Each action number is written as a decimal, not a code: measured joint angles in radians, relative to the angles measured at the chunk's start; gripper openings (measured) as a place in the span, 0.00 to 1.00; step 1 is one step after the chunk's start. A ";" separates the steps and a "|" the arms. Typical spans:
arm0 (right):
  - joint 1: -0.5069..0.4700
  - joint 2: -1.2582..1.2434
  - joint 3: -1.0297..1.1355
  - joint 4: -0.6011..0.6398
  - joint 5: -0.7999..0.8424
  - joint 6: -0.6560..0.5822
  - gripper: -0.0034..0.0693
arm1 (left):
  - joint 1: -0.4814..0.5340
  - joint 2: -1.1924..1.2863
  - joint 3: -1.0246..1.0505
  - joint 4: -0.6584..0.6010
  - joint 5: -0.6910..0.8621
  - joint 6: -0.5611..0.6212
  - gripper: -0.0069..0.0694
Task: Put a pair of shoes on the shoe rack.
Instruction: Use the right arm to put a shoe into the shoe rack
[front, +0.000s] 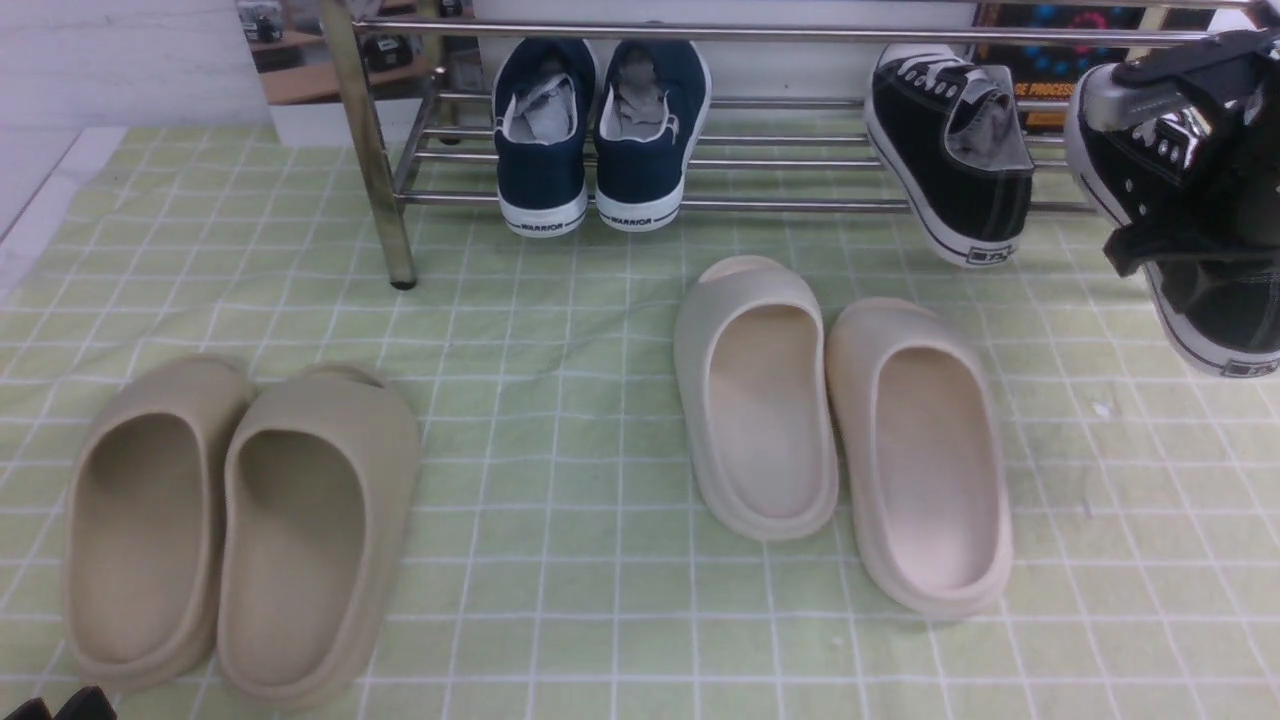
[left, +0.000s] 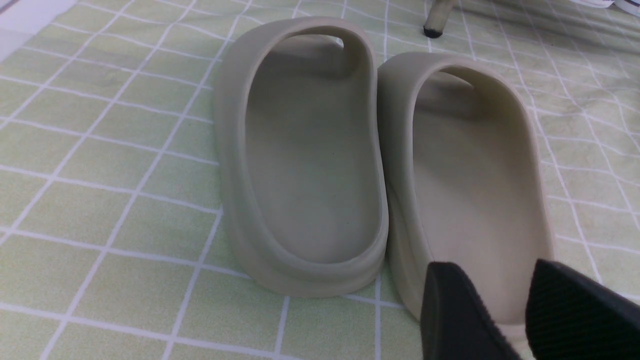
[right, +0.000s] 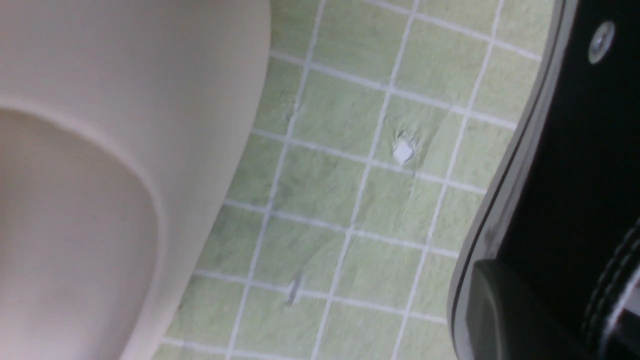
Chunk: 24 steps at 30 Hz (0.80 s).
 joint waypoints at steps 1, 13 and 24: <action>0.000 0.005 -0.005 -0.004 0.000 0.000 0.10 | 0.000 0.000 0.000 0.000 0.000 0.000 0.40; 0.000 0.302 -0.372 -0.056 -0.031 -0.026 0.10 | 0.000 0.000 0.000 0.001 0.000 0.000 0.40; 0.000 0.423 -0.512 -0.081 -0.090 -0.025 0.10 | 0.000 0.000 0.000 0.000 0.000 0.000 0.40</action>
